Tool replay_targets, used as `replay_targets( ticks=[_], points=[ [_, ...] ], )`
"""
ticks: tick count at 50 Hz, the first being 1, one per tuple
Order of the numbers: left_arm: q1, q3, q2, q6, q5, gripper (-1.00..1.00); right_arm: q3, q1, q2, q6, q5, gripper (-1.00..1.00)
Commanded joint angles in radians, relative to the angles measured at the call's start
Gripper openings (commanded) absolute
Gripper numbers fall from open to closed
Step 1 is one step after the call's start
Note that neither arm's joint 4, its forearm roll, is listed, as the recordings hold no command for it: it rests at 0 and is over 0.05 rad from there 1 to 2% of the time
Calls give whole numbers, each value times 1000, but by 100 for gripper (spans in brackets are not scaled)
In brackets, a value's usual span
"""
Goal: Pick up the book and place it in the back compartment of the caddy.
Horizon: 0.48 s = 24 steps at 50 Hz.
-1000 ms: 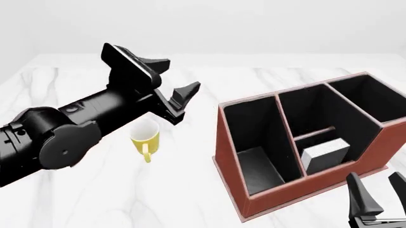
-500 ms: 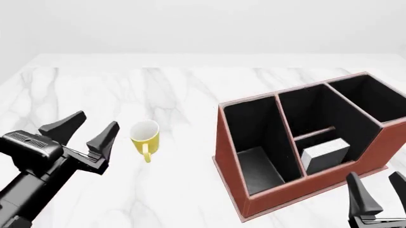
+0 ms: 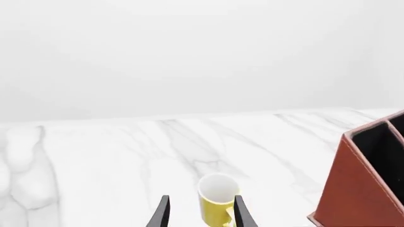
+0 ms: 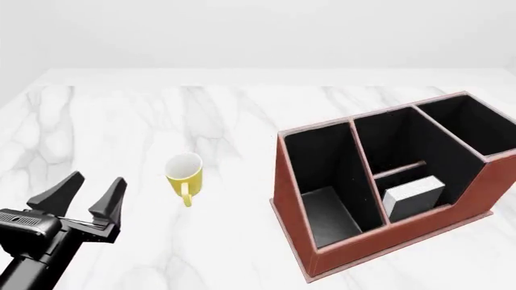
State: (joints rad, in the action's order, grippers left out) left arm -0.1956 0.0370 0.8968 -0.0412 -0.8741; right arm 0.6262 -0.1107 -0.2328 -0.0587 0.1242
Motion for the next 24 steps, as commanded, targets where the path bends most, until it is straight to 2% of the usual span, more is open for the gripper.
replay_targets(
  ticks=[1,8,13,17,22,24],
  points=[
    [10,-25,-9,-3,-21,100,574,-95,-41,-79,235,100],
    [7,-25,-25,-4,-10,100,912,-134,-77,-128,355,100],
    [7,-27,-38,-1,-2,100,1057,-172,-52,-152,397,100],
    [6,-27,-40,0,-1,100,1198,-175,-49,-130,465,100],
    [7,-28,-26,0,-13,100,1257,-218,12,-170,520,100],
    [7,-28,-21,1,-17,100,1279,-233,13,-167,541,100]
  ],
)
